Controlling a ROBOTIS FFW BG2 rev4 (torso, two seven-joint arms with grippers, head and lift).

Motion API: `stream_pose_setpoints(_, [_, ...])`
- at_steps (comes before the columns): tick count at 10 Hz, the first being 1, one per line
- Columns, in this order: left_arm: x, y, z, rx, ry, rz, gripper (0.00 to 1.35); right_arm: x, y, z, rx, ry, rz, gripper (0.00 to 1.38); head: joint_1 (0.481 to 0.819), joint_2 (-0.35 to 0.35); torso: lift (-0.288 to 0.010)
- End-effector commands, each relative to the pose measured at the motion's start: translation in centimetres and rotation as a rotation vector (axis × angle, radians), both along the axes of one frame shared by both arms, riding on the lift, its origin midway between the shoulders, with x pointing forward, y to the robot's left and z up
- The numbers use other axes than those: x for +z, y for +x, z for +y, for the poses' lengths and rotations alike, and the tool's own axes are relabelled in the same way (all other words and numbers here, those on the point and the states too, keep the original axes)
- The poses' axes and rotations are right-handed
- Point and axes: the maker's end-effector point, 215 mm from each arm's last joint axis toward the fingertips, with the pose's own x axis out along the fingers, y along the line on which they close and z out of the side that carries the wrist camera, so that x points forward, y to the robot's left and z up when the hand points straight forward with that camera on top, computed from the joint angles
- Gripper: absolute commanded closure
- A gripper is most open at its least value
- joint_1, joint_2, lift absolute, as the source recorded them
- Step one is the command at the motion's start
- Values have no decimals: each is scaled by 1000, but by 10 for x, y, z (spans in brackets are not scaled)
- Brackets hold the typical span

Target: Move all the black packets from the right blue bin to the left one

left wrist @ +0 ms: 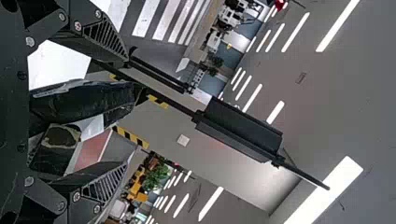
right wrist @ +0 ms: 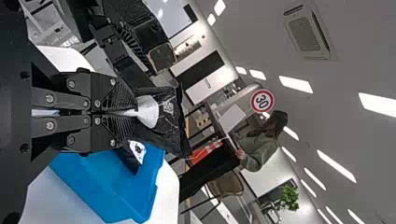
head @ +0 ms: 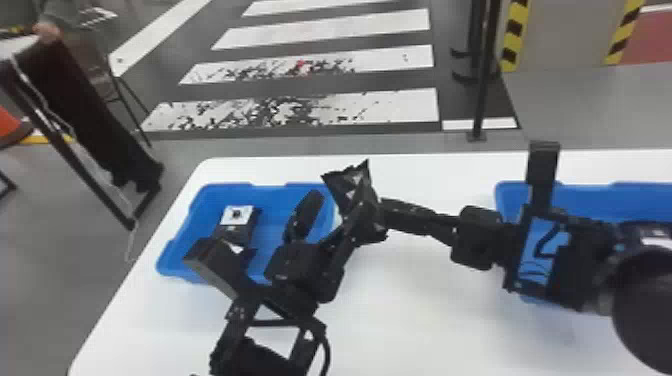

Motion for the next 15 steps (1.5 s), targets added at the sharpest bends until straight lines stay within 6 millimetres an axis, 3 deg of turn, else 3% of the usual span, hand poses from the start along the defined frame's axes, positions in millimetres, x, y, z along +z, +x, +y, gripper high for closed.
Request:
stream_pose_setpoints(1, [-4, 0, -1, -2, 3, 9, 283, -2, -10, 12, 31, 6, 11, 1110, 695, 246, -168])
stream_pose_setpoints(2, [-7, 0, -2, -8, 4, 20, 285, -2, -14, 17, 45, 9, 15, 1110, 695, 257, -168])
stream_pose_setpoints(3, [-7, 0, -3, -9, 7, 22, 384, -2, -13, 16, 42, 12, 14, 1110, 695, 262, -168])
stream_pose_setpoints(4, [-5, 1, 2, 7, 47, 5, 970, -2, -13, 15, 40, 14, 16, 1110, 695, 266, -168])
stream_pose_setpoints(5, [0, 2, 8, 27, 110, -9, 1205, -1, -11, 14, 34, 26, 17, 1110, 695, 269, -168])
stream_pose_setpoints(8, [13, 1, 10, 44, 142, -55, 1208, 3, -5, 13, 20, 36, -1, 1107, 695, 275, -168])
stream_pose_setpoints(9, [19, 1, 12, 52, 150, -74, 1208, 2, -1, 11, 6, 47, -3, 1039, 695, 276, -168])
stream_pose_setpoints(10, [16, 4, 20, 66, 171, -68, 1208, 2, 6, 6, -17, 59, -11, 737, 695, 274, -168])
stream_pose_setpoints(11, [8, 11, 54, 147, 259, -68, 1208, -2, 11, 0, -39, 81, 9, 386, 695, 274, -168])
stream_pose_setpoints(12, [-3, 20, 101, 265, 390, -80, 1208, -9, 26, -20, -95, 67, 3, 133, 695, 282, -168])
stream_pose_setpoints(13, [-18, 29, 145, 357, 532, -48, 1208, -13, 46, -51, -188, -18, -63, 78, 695, 306, -168])
stream_pose_setpoints(14, [-33, 31, 171, 396, 594, 16, 1207, -6, 60, -86, -297, -118, -148, 108, 695, 321, -168])
stream_pose_setpoints(15, [-39, 31, 184, 421, 612, 47, 957, 8, 60, -118, -397, -200, -194, 108, 695, 316, -168])
